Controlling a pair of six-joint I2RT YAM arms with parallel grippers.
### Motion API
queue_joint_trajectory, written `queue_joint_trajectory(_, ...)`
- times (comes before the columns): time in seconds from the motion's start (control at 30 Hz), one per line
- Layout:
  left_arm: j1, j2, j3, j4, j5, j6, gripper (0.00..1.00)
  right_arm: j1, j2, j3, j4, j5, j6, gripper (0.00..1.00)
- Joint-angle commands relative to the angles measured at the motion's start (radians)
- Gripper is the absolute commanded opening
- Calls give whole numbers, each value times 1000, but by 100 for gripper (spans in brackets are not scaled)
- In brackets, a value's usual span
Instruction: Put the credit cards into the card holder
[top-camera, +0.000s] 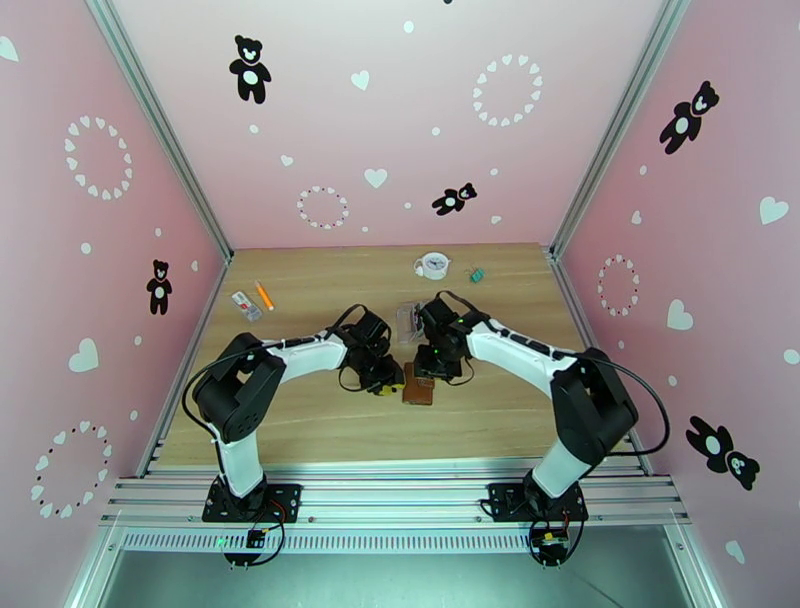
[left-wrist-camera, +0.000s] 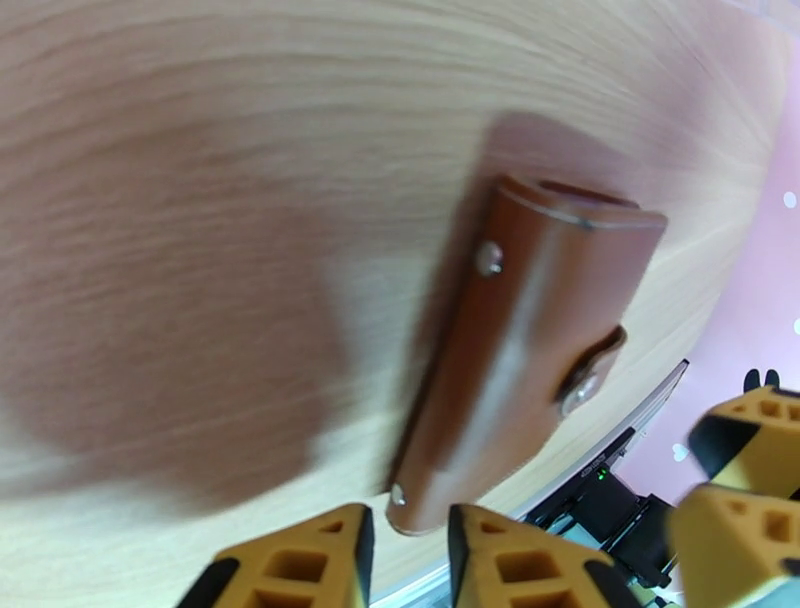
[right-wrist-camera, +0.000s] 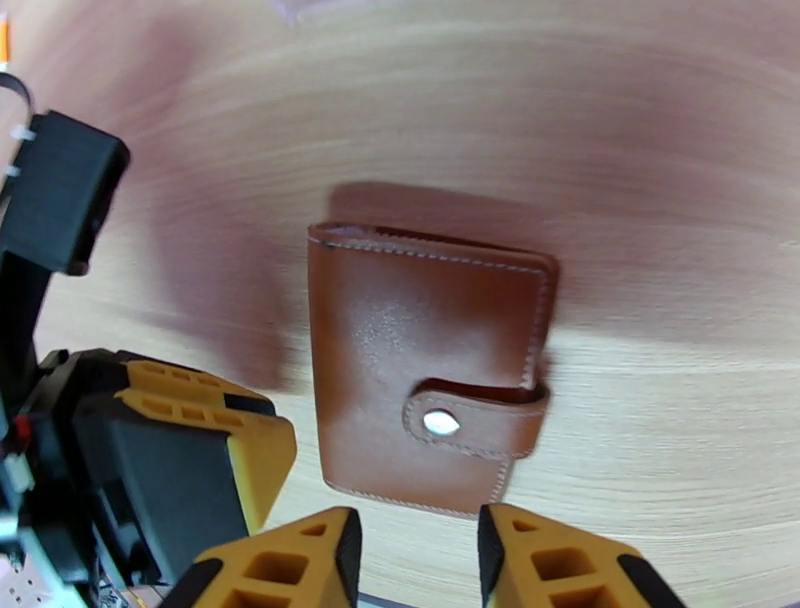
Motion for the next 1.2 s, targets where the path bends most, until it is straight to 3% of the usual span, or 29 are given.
queue_joint_trajectory(0.0, 7, 15, -7, 55, 24, -15, 25, 1, 63, 22, -16, -4, 42, 32)
queue_joint_trajectory(0.23, 6, 40, -4, 72, 27, -20, 24, 7, 157, 26, -1, 4, 34, 30)
queue_joint_trajectory(0.7, 6, 105, 23, 35, 21, -9, 22, 39, 228, 162, -113, 121, -22, 40)
queue_joint_trajectory(0.93, 8, 139, 41, 11, 17, -4, 22, 43, 309, 121, -103, 132, -50, 33)
queue_joint_trajectory(1.17, 7, 162, 71, -57, -13, 23, 21, 39, 257, 168, -47, 72, -114, 16)
